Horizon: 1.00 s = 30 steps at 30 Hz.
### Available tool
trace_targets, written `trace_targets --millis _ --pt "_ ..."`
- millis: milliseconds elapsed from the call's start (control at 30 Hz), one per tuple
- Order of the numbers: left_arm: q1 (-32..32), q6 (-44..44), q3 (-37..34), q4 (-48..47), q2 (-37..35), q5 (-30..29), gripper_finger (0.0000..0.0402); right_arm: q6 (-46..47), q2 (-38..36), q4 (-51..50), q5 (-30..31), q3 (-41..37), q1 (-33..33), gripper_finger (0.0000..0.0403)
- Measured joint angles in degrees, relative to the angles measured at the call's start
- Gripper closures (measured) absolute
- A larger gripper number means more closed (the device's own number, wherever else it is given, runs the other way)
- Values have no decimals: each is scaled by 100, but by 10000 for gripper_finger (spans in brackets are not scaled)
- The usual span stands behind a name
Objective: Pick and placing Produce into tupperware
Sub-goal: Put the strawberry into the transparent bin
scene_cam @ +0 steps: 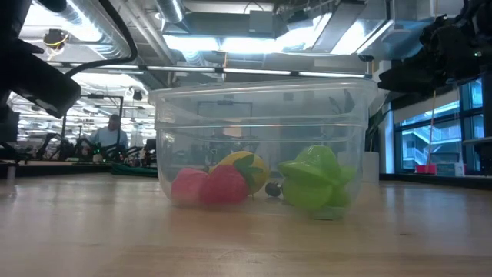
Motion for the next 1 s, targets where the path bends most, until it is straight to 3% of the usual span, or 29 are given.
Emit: trace_targets --millis 233,467,700,1000 --pt "126 62 4 92 -15 43 264 -5 -1 -1 0 0 2 210" --pt "162 198 4 94 -18 95 251 -5 -2 -5 0 0 0 210" --pt "336 637 215 -57 -66 477 268 -7 1 -6 0 0 0 210" --pt "1156 2013 1037 -472 -511 -326 256 -18 -2 7 0 0 0 210"
